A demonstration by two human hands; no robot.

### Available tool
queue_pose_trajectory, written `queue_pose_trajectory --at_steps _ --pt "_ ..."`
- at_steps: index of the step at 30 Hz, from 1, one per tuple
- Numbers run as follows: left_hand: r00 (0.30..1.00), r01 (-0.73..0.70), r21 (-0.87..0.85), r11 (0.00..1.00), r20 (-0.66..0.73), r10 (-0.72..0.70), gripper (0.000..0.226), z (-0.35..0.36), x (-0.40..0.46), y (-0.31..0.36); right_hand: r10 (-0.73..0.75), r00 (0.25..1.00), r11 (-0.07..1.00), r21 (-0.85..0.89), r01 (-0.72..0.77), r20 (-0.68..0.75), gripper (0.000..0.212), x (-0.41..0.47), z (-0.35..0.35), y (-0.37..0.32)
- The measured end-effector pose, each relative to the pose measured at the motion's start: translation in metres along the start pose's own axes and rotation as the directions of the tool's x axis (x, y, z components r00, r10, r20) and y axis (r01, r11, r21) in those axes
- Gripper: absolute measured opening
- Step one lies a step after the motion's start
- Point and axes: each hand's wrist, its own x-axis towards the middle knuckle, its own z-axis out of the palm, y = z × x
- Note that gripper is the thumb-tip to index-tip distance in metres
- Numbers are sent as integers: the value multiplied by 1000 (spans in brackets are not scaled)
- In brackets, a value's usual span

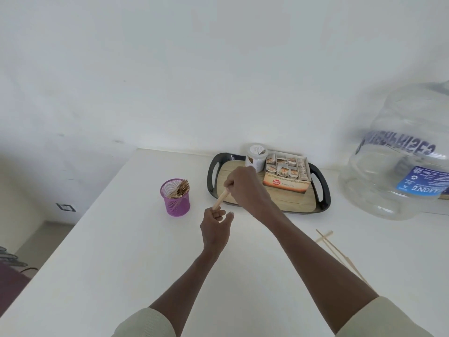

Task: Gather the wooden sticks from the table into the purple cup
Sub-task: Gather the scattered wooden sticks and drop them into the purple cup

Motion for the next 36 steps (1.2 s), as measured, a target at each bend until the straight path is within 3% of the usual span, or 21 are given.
queue_pose_trajectory --at_steps 7,10,15,19,22,25,29,36 --pt "988 -35 105 994 153 19 16 -18 21 -20 -147 986 980 122 155 -74 19 46 20 -49" --pt "977 -95 175 980 206 58 8 -21 24 -21 -191 981 979 64 192 -21 23 68 47 -63" --pt "967 -152 241 958 238 94 20 -27 24 -26 -189 976 980 -47 195 109 26 91 77 -79" --pt "961 -160 241 957 258 96 21 -32 22 -30 -220 962 961 -135 243 162 53 100 90 -86" --pt "956 -185 249 951 268 116 21 -35 22 -35 -219 953 948 -187 258 209 32 101 105 -84" --pt "957 -194 261 946 264 124 24 -38 23 -37 -209 946 960 -131 247 249 17 102 112 -81" --pt "956 -205 263 943 260 135 20 -37 23 -38 -211 963 971 -80 227 165 46 104 112 -74" --pt "944 -255 280 925 279 176 18 -28 18 -28 -248 967 968 41 246 57 48 87 82 -64"
